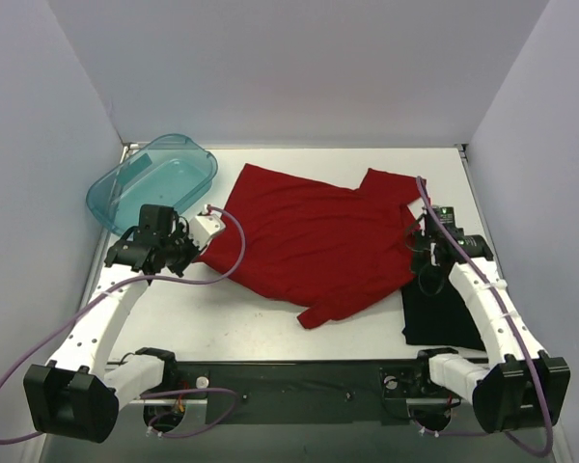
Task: Fold and stack the t-shirts
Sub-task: Flatten out the tshirt
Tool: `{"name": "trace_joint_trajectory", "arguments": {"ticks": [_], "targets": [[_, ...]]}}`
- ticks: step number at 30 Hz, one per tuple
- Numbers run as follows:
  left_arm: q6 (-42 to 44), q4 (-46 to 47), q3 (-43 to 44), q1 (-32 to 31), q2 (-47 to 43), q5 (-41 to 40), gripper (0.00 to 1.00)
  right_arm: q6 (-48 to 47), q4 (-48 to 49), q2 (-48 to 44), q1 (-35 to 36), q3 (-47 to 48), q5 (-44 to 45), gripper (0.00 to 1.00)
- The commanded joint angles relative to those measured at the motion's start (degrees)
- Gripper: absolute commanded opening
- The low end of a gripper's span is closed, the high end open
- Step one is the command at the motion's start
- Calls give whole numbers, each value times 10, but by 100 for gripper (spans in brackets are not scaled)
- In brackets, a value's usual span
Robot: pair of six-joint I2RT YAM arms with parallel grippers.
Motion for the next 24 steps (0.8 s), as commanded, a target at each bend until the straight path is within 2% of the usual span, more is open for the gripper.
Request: {"name": "trace_joint_trajectory", "arguments": {"ticks": [1,5,7,9,11,12,14,17,21,24], "targets": [[-11,15,24,5,3,20,0,23,-20,8,-65,-48,-49,0],[-14,-3,22,-5,-5,41,0,90,-45,30,-150,-29,-47,49],[-10,-4,19,-8,-12,40,0,109,-61,14,-161,-11,-35,53],[-8,-8,17,-11,-14,41,0,130,-71,-24,-141,8,2,54],[-10,-8,16,-11,-17,44,0,151,-72,-58,-85,21,32,56],[-12,-4,15,-11,-18,46,0,161,-74,-64,-31,23,46,58],[-14,3,14,-12,-18,47,0,200,-87,-55,26,25,28,65],[-21,13,12,-13,-20,50,0,260,-83,2,86,8,21,66],[-25,8,9,-20,-24,56,0,248,-66,100,149,49,29,65],[-26,11,2,-23,-27,56,0,222,-56,172,163,66,-60,63]]}}
